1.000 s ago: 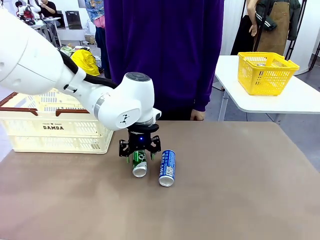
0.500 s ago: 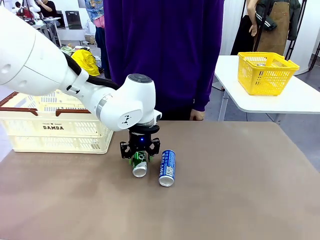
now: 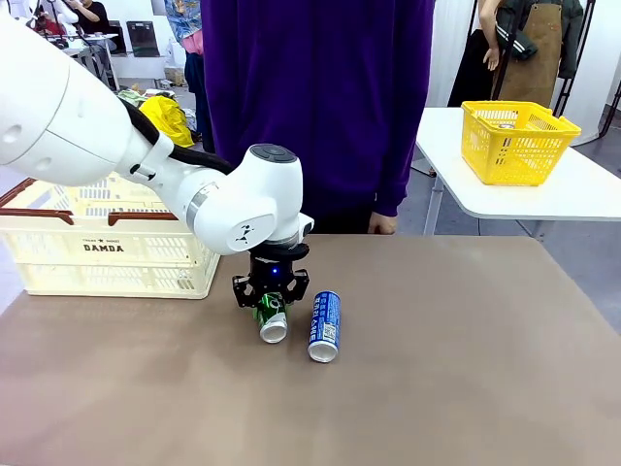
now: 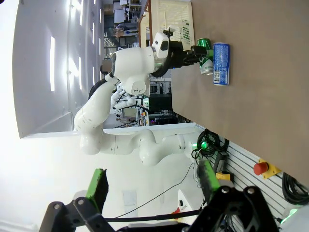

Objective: Place the drinks into the Shopping basket.
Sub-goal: Pick up one drink and place it into the Shopping basket.

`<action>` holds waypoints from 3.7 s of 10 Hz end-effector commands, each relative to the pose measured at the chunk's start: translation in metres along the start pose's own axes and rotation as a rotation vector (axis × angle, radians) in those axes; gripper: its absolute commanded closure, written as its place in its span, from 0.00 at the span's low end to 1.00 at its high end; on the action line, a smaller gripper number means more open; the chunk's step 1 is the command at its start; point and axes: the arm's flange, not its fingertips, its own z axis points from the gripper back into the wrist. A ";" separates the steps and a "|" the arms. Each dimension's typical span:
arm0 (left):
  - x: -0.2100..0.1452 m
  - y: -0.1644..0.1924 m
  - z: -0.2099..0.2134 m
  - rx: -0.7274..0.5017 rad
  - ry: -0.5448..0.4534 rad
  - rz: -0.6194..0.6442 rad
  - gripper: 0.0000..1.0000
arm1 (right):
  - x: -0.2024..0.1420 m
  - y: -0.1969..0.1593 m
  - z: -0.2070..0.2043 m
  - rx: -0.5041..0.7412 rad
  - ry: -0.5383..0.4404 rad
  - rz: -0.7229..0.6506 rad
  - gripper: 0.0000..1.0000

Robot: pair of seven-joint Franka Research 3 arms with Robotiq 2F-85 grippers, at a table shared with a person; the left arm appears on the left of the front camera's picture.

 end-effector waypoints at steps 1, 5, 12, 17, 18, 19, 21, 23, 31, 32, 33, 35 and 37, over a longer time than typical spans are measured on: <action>0.000 0.001 0.000 0.017 -0.031 0.023 1.00 | 0.003 0.008 0.000 0.023 -0.012 -0.017 0.00; -0.022 0.020 0.127 -0.125 -0.114 -0.178 1.00 | 0.003 0.008 0.000 0.023 -0.012 -0.017 0.00; -0.072 0.021 0.229 -0.099 -0.148 -0.275 1.00 | 0.003 0.008 0.000 0.023 -0.012 -0.017 0.00; -0.072 0.021 0.229 -0.099 -0.148 -0.275 1.00 | 0.003 0.008 0.000 0.023 -0.012 -0.017 0.00; -0.073 0.018 0.223 -0.079 -0.141 -0.280 1.00 | 0.003 0.008 0.000 0.023 -0.012 -0.017 0.00; -0.044 0.032 0.236 -0.080 -0.143 -0.231 1.00 | 0.003 0.008 0.000 0.023 -0.012 -0.017 0.00; 0.030 0.073 0.263 -0.126 -0.122 -0.178 1.00 | 0.003 0.008 0.000 0.023 -0.012 -0.017 0.00; 0.083 0.123 0.281 -0.182 -0.193 -0.149 1.00 | 0.003 0.008 0.000 0.023 -0.012 -0.017 0.00; 0.201 0.245 0.197 -0.176 -0.094 -0.077 1.00 | 0.003 0.008 0.000 0.023 -0.012 -0.017 0.00; 0.205 0.245 0.188 -0.187 -0.125 -0.004 1.00 | 0.003 0.008 0.000 0.023 -0.012 -0.017 0.00; 0.203 0.251 0.190 -0.196 -0.060 -0.079 1.00 | 0.003 0.008 0.000 0.023 -0.012 -0.017 0.00; 0.203 0.251 0.190 -0.196 -0.060 -0.079 1.00 | 0.003 0.008 0.000 0.023 -0.012 -0.017 0.00; 0.205 0.248 0.181 -0.194 -0.057 -0.064 1.00 | 0.003 0.008 0.000 0.023 -0.012 -0.017 0.00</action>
